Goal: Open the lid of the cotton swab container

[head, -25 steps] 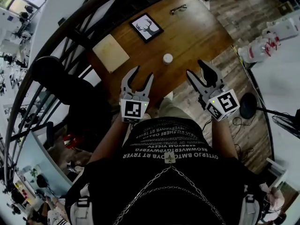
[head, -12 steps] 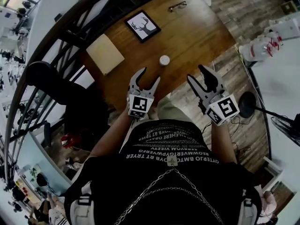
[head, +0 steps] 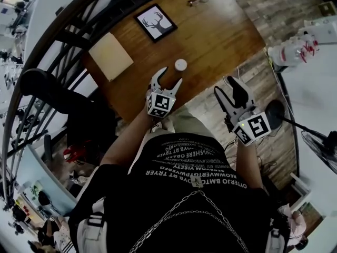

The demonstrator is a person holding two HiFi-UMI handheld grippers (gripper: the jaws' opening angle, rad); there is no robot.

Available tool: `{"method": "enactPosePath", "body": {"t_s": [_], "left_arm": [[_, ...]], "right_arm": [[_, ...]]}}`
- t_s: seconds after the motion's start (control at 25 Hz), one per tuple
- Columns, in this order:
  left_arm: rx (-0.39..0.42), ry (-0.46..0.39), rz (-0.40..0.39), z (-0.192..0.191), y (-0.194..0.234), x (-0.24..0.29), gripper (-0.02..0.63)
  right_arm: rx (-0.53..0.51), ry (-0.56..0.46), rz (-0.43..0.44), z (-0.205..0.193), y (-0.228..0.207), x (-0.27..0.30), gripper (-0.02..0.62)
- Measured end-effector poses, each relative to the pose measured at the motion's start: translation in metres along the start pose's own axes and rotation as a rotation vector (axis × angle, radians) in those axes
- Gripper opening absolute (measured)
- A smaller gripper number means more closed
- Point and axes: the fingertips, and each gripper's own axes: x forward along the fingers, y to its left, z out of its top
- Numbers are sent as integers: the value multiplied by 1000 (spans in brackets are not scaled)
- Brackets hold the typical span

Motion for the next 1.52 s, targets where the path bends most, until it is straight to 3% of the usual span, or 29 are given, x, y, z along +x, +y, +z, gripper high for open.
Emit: {"method": "enactPosePath", "body": {"t_s": [0.36,0.72,1.2,1.52], "left_arm": [[33,76,-22,-45,-1,44,285],[10,142,-21,-67,-3,79,286],[35,183,3,-78,-4,105,285],[58,181,5,-66,3,85,278]], "right_arm": [[17,33,-1,-9,-13,3,215],[30,66,14,-16,-24,8,215],[53,90,28,-25,-33,10,215],[51,75,32,-22,-25,4,215]]}}
